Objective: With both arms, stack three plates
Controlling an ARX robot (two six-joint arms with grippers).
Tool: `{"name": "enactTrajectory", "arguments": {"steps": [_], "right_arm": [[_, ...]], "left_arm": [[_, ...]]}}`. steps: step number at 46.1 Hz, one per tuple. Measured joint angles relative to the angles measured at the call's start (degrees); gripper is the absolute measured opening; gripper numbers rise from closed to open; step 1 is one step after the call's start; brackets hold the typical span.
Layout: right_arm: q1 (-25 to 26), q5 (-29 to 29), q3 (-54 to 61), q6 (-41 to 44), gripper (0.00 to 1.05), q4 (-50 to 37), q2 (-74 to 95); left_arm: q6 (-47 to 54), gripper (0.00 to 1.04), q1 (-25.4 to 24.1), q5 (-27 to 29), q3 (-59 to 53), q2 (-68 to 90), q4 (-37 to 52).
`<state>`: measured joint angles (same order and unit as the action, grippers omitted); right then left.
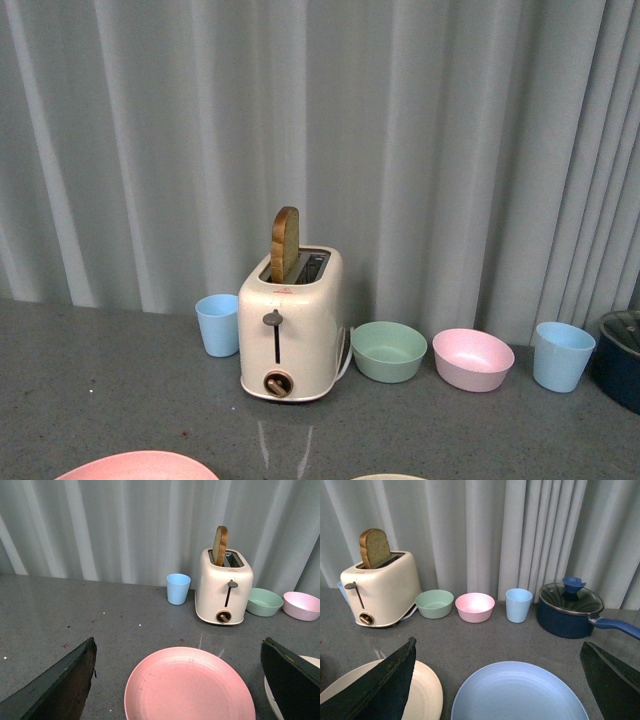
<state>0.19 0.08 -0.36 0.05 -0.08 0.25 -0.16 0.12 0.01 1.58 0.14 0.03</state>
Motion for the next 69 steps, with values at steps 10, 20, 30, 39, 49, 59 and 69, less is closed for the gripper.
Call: {"name": "enactTrajectory", "arguments": {"steps": [10, 20, 30, 39, 49, 59, 69], "right_arm": [[0.0, 0.0, 0.0, 0.0, 0.97, 0.0, 0.0], [0.0, 0.0, 0.0, 0.0, 0.97, 0.0, 0.0], [0.0, 0.0, 0.0, 0.0, 0.97, 0.0, 0.0], [-0.02, 0.13, 0.0, 0.0, 0.97, 0.0, 0.0], [-0.07, 0.0, 0.0, 0.0, 0.97, 0.0, 0.0], [-0.07, -0.02, 0.0, 0.0, 0.97, 0.0, 0.0], [-0.07, -0.02, 0.0, 0.0, 0.97, 0.0, 0.0]], "left_arm": [[0.0, 0.98, 0.0, -0.02, 0.0, 0.0, 0.0], [0.0, 0.98, 0.0, -0.02, 0.0, 0.0, 0.0], [0.0, 0.98, 0.0, -0.02, 0.0, 0.0, 0.0], [8.85, 0.98, -4.0, -14.25, 10.99, 19.17, -21.18], [17.86, 0.98, 0.61, -15.39, 28.79, 53.05, -7.15], [24.5, 0.98, 1.4, -13.99, 50.51, 86.36, -15.67], [26.88, 0.98, -2.25, -14.49, 60.33, 99.23, -20.24]]}}
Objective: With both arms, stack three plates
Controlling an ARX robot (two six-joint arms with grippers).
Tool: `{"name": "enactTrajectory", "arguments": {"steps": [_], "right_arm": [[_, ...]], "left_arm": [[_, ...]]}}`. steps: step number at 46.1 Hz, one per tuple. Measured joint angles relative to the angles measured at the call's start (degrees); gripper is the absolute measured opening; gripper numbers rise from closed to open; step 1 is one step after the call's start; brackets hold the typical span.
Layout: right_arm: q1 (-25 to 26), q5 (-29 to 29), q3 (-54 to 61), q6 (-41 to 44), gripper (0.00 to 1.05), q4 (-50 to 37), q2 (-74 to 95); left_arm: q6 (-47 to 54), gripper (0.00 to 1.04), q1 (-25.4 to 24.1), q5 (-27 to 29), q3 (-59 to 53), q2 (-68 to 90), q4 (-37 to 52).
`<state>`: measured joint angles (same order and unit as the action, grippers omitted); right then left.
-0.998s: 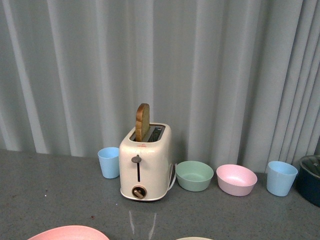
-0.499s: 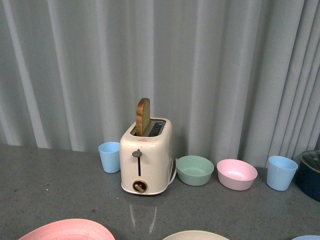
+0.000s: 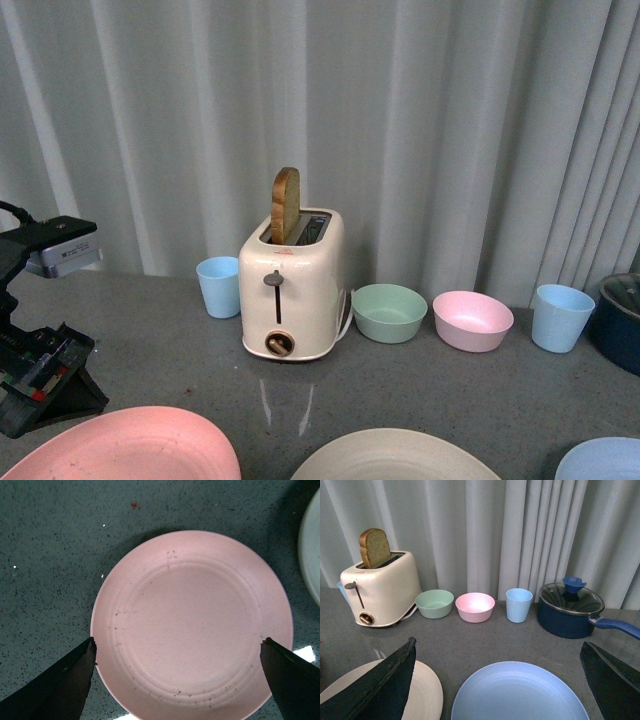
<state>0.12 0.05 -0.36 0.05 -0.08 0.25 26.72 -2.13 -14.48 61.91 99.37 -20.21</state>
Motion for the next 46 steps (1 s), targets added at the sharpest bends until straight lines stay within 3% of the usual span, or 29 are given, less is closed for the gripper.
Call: {"name": "enactTrajectory", "arguments": {"steps": [25, 46], "right_arm": [[0.0, 0.0, 0.0, 0.0, 0.97, 0.0, 0.0], [0.0, 0.0, 0.0, 0.0, 0.97, 0.0, 0.0]], "left_arm": [[4.68, 0.98, -10.54, 0.42, 8.17, 16.52, -3.45], [5.07, 0.98, -11.13, -0.17, 7.76, 21.51, 0.81]]}}
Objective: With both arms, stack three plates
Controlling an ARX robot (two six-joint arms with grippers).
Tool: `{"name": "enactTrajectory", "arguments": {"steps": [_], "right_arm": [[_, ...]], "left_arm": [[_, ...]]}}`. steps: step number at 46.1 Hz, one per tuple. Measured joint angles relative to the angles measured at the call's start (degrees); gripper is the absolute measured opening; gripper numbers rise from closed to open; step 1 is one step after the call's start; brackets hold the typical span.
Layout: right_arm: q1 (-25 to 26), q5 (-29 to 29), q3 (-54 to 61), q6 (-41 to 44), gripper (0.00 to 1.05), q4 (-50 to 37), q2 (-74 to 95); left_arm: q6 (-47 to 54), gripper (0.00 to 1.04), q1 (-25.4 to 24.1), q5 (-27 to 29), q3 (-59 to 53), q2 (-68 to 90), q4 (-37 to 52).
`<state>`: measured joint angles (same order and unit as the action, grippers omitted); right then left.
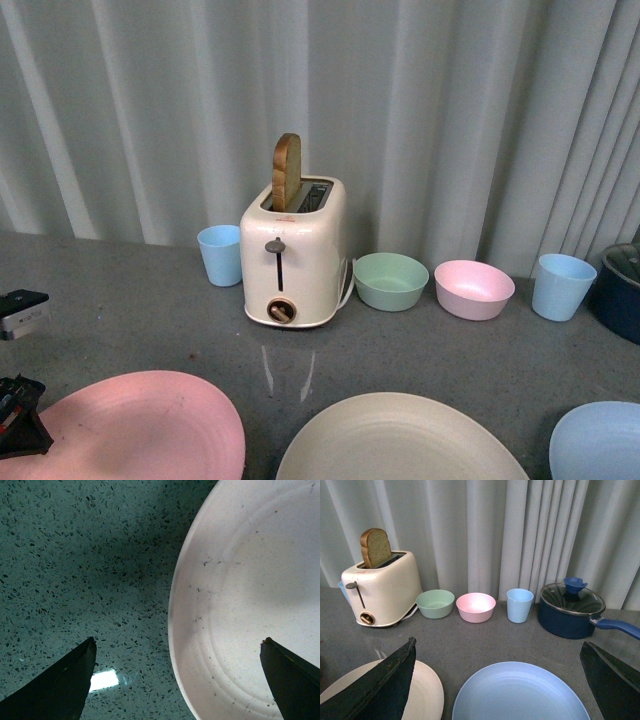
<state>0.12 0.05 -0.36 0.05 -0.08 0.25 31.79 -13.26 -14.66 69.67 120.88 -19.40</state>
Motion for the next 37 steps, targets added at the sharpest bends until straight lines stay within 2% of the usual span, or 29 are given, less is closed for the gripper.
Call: {"name": "enactTrajectory", "arguments": {"steps": [20, 32, 37], "right_arm": [[0.0, 0.0, 0.0, 0.0, 0.97, 0.0, 0.0], [0.0, 0.0, 0.0, 0.0, 0.97, 0.0, 0.0], [0.0, 0.0, 0.0, 0.0, 0.97, 0.0, 0.0]], "left_arm": [[0.57, 0.98, -0.46, -0.55, -0.61, 2.34, 1.66], [-0.87, 0.98, 1.07, -1.6, -2.08, 3.17, 3.5], [-1.4, 0.76, 1.81, -1.57, -2.93, 3.56, 4.72]]}}
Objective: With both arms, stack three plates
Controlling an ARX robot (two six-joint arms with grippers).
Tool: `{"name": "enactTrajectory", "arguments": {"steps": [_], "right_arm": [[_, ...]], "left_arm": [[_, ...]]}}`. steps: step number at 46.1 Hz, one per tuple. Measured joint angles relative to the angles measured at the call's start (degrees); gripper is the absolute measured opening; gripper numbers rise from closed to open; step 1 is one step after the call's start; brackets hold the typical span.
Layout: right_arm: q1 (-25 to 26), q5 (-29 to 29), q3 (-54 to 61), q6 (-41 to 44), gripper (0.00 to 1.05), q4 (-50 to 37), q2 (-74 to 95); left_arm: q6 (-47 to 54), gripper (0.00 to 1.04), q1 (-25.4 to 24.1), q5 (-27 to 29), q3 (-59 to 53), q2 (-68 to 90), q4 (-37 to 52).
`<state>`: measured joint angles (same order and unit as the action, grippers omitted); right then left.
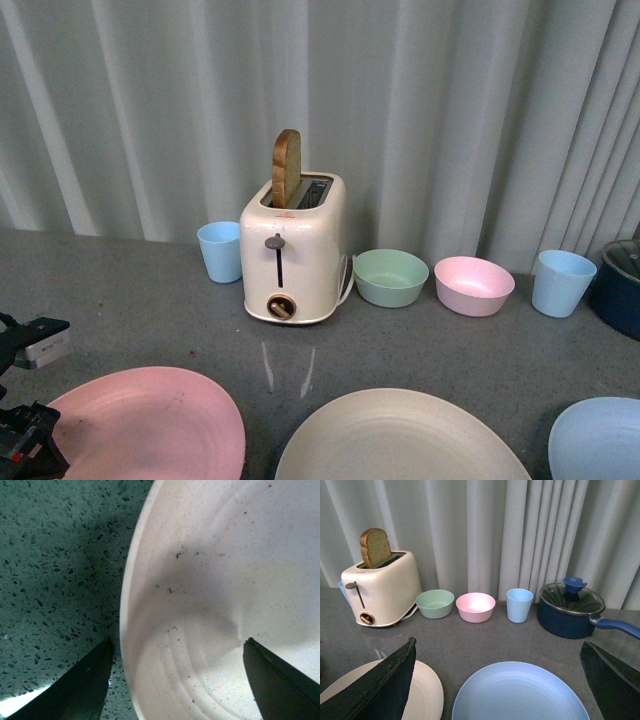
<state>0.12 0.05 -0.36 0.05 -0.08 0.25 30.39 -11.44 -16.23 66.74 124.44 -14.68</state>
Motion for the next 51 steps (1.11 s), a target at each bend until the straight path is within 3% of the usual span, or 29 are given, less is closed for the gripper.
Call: {"name": "enactTrajectory", "arguments": {"steps": [14, 19, 28, 51], "right_arm": [[0.0, 0.0, 0.0, 0.0, 0.97, 0.0, 0.0], [0.0, 0.0, 0.0, 0.0, 0.97, 0.0, 0.0], [0.0, 0.0, 0.0, 0.0, 0.97, 0.0, 0.0], [0.0, 0.0, 0.0, 0.0, 0.97, 0.0, 0.0]], "left_arm": [[-0.72, 0.2, 0.09, -0.11, -0.33, 0.39, 1.51], [-1.49, 0.06, -0.04, -1.07, 0.07, 0.11, 1.46], [-1.62, 0.06, -0.96, -1.68, 1.53, -0.07, -0.87], [-0.61, 0.04, -6.75, -6.47, 20.09, -2.75, -19.61]]}}
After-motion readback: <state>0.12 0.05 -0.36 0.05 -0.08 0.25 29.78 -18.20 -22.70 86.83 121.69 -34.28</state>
